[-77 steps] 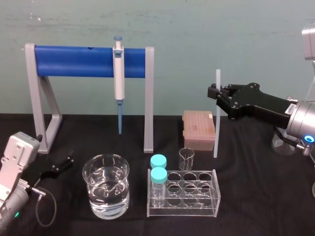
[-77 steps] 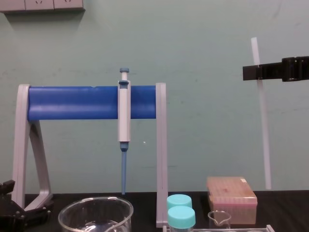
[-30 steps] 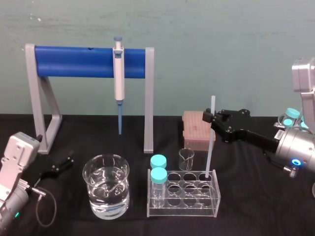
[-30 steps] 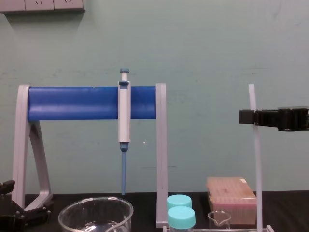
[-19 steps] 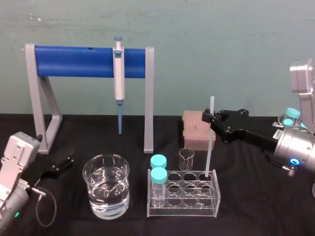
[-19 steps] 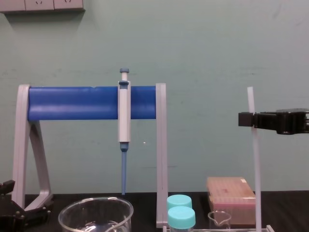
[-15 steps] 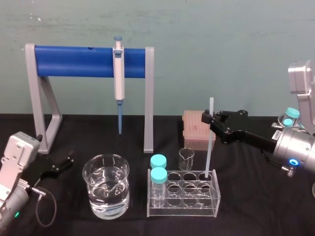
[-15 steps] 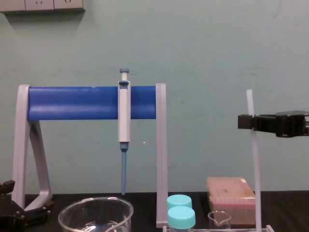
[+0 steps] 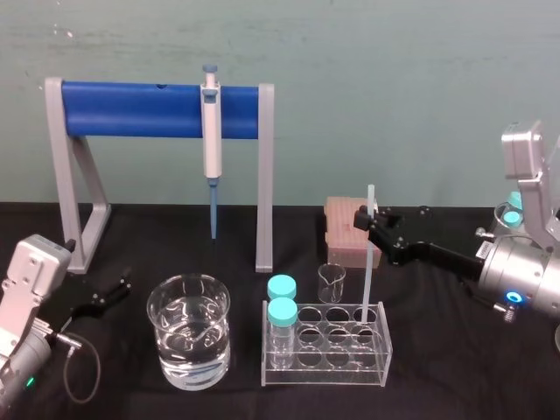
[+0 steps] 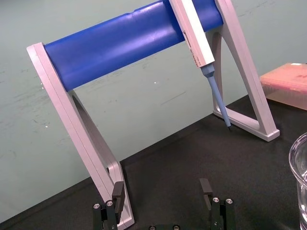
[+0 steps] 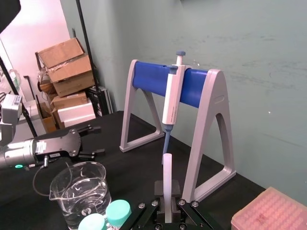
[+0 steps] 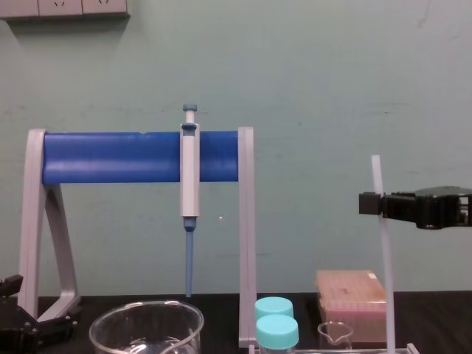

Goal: Pick up the stirring rod with one hand, then place it down.

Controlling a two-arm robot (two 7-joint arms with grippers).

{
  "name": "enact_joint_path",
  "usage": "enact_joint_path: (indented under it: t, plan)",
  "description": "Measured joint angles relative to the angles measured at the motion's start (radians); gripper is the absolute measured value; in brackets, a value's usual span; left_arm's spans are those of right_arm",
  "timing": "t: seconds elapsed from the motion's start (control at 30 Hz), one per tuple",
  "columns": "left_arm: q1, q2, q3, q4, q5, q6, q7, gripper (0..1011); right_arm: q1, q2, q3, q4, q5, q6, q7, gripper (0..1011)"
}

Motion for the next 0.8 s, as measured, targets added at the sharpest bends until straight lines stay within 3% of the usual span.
enact_joint_path:
  t: [0.8]
  plan:
    - [0.000,0.000,0.000,0.000,0.000,0.000,0.000,1005,-0.017,-0.036,-0.003,0.073,-0.028,-0.031,0.021,69]
